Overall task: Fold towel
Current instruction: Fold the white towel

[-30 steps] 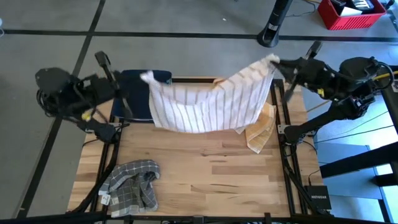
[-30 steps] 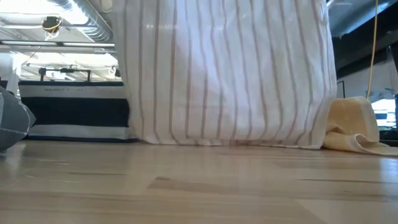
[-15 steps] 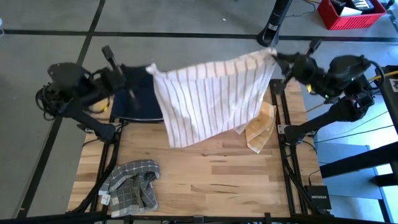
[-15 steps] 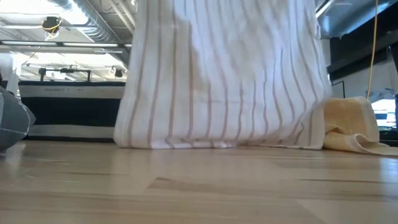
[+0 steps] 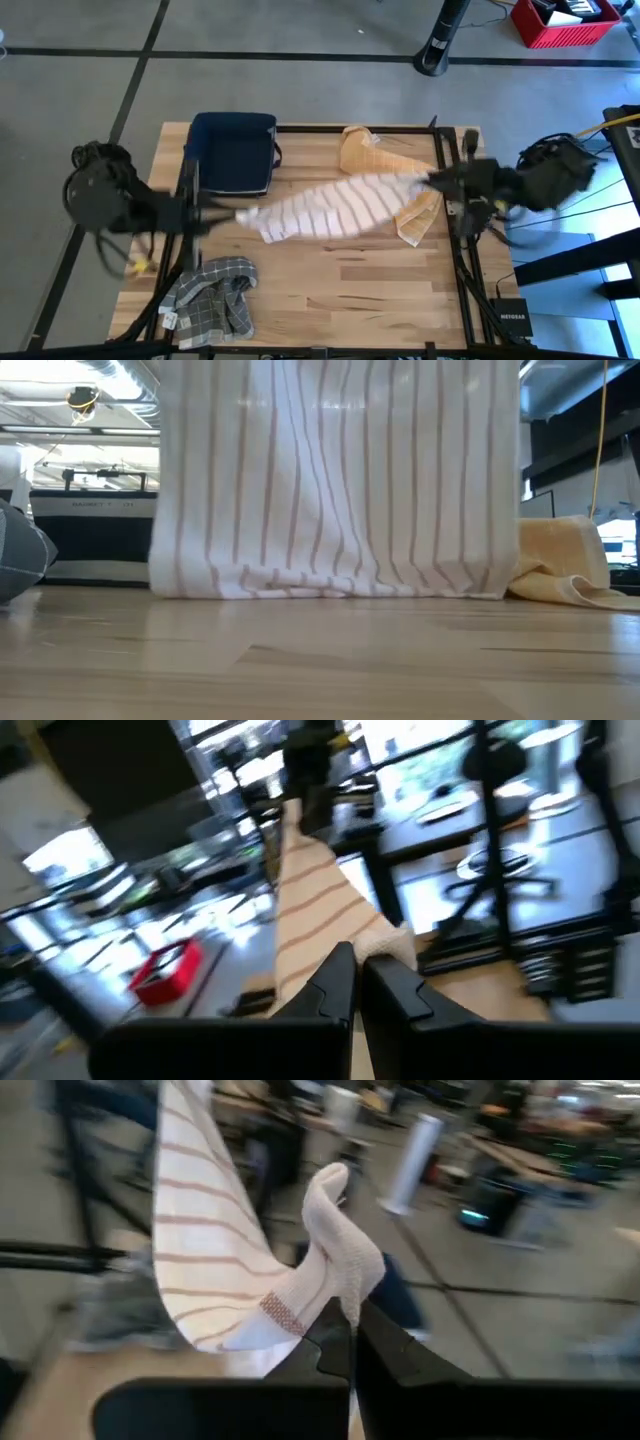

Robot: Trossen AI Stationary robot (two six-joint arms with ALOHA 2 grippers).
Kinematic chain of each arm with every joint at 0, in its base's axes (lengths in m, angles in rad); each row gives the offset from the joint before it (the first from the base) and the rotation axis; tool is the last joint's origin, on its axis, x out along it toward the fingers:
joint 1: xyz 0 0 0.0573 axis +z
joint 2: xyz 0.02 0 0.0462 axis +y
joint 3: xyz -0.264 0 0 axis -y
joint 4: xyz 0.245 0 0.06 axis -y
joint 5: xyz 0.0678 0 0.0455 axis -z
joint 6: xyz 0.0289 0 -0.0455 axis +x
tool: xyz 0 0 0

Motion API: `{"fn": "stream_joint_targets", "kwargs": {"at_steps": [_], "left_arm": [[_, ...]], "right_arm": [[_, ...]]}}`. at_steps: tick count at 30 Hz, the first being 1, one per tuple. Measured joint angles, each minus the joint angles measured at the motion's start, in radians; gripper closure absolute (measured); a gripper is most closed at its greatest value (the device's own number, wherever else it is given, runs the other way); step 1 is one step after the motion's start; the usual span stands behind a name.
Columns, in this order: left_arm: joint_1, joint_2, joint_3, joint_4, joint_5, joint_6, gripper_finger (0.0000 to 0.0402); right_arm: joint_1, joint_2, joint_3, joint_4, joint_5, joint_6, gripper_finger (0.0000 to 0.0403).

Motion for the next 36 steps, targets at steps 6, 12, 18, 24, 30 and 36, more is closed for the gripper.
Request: {"fn": "stream_joint_targets", "kwargs": {"at_steps": [6, 12, 18, 24, 30, 36], "left_arm": [[-0.132, 0.058, -0.001, 0.233, -0.018, 0.148, 0.0400], [-0.192, 0.065, 0.000, 0.473, -0.105, 0.412, 0.0399], [-0.177, 0.026, 0.007, 0.609, -0.182, 0.642, 0.0397], [-0.118, -0.043, 0.007, 0.520, -0.387, 0.692, 0.0397], [-0.018, -0.117, 0.006, 0.160, -0.493, 0.453, 0.0397], [0.088, -0.166, 0.002, -0.182, -0.453, 0.159, 0.0396]], "right_arm": [[0.202, 0.081, 0.095, 0.102, 0.106, -0.001, 0.0400], [0.322, 0.162, 0.257, 0.229, 0.310, -0.170, 0.0400], [0.346, 0.179, 0.374, 0.245, 0.510, -0.295, 0.0400], [0.346, 0.142, 0.384, 0.147, 0.681, -0.272, 0.0400], [0.333, 0.104, 0.375, -0.233, 0.708, 0.047, 0.0400], [0.194, 0.098, 0.376, -0.519, 0.622, 0.314, 0.0400]]}}
